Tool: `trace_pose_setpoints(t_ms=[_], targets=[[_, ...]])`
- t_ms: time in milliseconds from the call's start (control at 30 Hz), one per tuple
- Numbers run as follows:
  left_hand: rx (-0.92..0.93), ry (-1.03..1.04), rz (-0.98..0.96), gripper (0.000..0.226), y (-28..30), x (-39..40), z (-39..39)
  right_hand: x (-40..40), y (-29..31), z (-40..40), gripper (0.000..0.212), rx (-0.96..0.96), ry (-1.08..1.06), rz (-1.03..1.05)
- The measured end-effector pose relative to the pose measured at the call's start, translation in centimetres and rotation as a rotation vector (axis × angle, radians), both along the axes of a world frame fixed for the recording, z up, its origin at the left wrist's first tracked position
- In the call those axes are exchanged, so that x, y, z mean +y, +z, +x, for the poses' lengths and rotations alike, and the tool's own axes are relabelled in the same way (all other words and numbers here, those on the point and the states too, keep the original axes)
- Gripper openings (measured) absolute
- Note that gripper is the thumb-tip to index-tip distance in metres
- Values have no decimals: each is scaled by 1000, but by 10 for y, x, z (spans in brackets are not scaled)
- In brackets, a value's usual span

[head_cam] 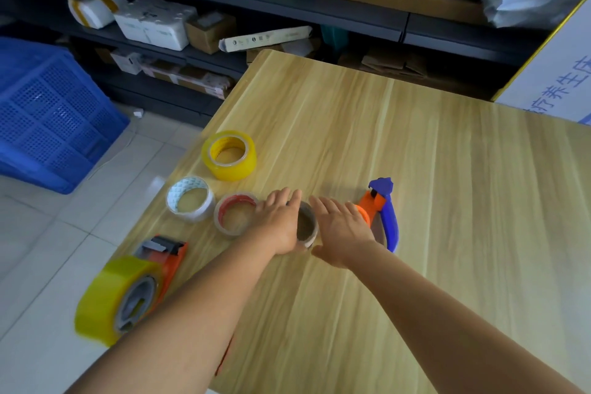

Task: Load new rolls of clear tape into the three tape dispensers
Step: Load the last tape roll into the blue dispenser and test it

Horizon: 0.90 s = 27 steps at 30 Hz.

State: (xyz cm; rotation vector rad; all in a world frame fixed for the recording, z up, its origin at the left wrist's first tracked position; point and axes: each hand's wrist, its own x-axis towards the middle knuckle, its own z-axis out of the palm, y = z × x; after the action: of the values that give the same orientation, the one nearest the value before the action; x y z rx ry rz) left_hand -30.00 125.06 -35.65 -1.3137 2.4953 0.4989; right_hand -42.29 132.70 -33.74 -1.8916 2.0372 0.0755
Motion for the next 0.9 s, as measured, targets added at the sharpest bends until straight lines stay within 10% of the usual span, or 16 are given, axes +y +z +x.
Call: trace_pose_setpoints(t_ms=[367,667,900], targets=[[44,310,-94,85,15,-88,61,-105,14,42,82,-77,76,-27],[-33,170,-141,52,3,-128,76,-168,-8,74,79,33,225,67],[15,106,-188,41,-1,-130,69,-178,-17,68,38,108,203,-103]])
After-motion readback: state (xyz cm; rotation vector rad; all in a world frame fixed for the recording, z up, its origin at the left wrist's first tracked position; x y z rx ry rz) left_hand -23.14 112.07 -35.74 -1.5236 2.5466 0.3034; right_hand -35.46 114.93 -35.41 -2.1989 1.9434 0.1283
